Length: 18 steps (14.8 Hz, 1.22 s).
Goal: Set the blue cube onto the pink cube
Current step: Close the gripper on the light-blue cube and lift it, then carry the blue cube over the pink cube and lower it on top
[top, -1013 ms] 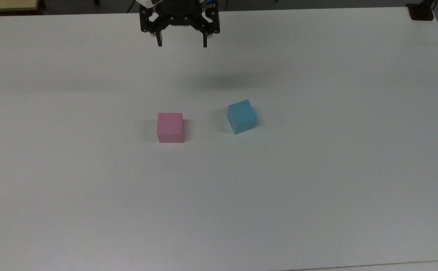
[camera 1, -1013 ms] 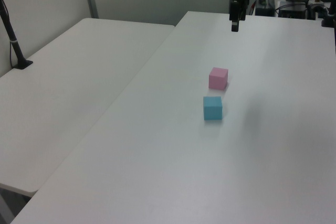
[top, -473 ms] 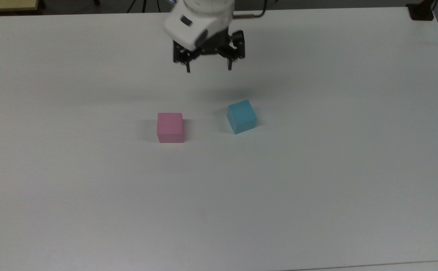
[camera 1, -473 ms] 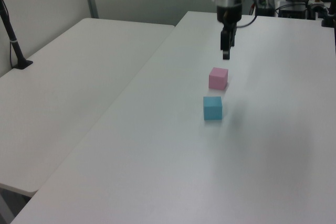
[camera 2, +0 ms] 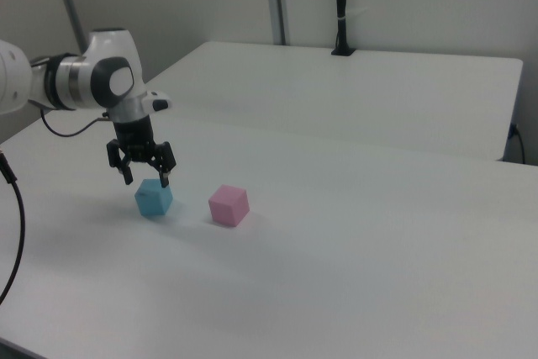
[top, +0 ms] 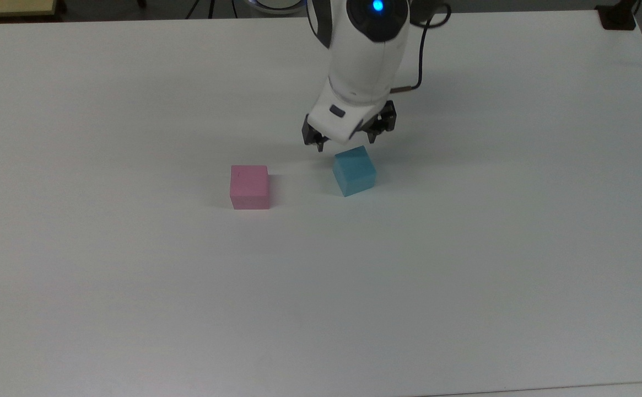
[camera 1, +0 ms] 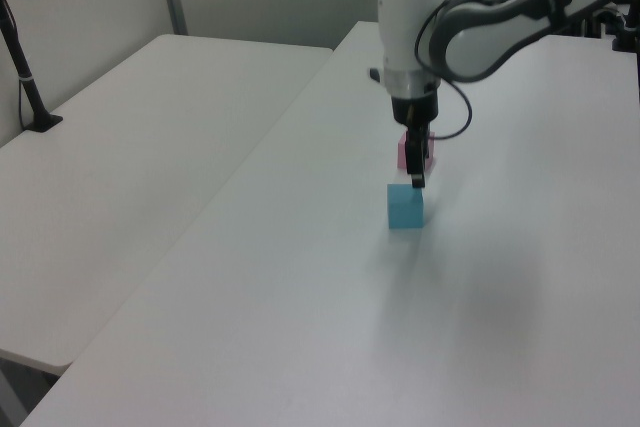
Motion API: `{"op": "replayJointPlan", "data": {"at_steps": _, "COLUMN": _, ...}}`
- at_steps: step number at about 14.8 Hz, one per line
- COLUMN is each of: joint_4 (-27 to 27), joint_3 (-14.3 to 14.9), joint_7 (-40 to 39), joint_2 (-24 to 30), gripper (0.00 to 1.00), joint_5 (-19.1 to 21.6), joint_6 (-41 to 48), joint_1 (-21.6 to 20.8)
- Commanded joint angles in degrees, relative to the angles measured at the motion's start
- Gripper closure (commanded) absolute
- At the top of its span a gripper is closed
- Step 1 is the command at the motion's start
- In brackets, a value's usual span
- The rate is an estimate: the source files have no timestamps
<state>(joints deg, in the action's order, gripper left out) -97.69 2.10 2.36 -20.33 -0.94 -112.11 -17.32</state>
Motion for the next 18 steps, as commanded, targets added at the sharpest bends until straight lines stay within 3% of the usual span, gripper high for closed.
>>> {"op": "replayJointPlan", "data": {"at_steps": 1, "joint_4": 0.0, "joint_3": 0.4, "joint_7": -1.5, "joint_2": -3.5, "gripper": 0.00, "joint_5": -1.6, "joint_6": -3.7, "joint_1": -1.8}}
{"op": "replayJointPlan", "data": {"at_steps": 3, "joint_4": 0.1, "joint_3": 0.4, "joint_7": -0.8, "joint_2": -5.0, "gripper": 0.00, "joint_5": -2.9, "joint_6": -6.1, "joint_1": -1.8}}
{"op": "replayJointPlan", "data": {"at_steps": 4, "joint_4": 0.1, "joint_3": 0.4, "joint_7": -0.8, "joint_2": -5.2, "gripper": 0.05, "joint_5": -2.9, "joint_6": -7.2, "joint_1": -1.8}}
{"op": "replayJointPlan", "data": {"at_steps": 5, "joint_4": 0.1, "joint_3": 0.4, "joint_7": -0.8, "joint_2": -5.6, "gripper": 0.24, "joint_5": -2.9, "joint_6": -8.1, "joint_1": -1.7}}
{"op": "replayJointPlan", "data": {"at_steps": 6, "joint_4": 0.3, "joint_3": 0.4, "joint_7": -0.7, "joint_2": -5.7, "gripper": 0.52, "joint_5": -2.6, "joint_6": -8.5, "joint_1": -1.4}}
{"op": "replayJointPlan", "data": {"at_steps": 8, "joint_4": 0.7, "joint_3": 0.4, "joint_7": -0.6, "joint_2": -4.9, "gripper": 0.84, "joint_5": -2.2, "joint_6": -8.0, "joint_1": -1.1}}
{"op": "replayJointPlan", "data": {"at_steps": 11, "joint_4": 1.4, "joint_3": 0.4, "joint_7": -0.8, "joint_2": -1.2, "gripper": 0.87, "joint_5": -2.2, "joint_6": -4.4, "joint_1": 1.2}}
{"op": "replayJointPlan", "data": {"at_steps": 14, "joint_4": 6.5, "joint_3": 0.9, "joint_7": -1.4, "joint_2": -1.0, "gripper": 0.86, "joint_5": -2.2, "joint_6": 0.4, "joint_1": 7.1}}
{"op": "replayJointPlan", "data": {"at_steps": 18, "joint_4": 6.8, "joint_3": 1.1, "joint_7": -2.2, "joint_2": -1.0, "gripper": 0.85, "joint_5": -3.1, "joint_6": 0.4, "joint_1": 11.9}}
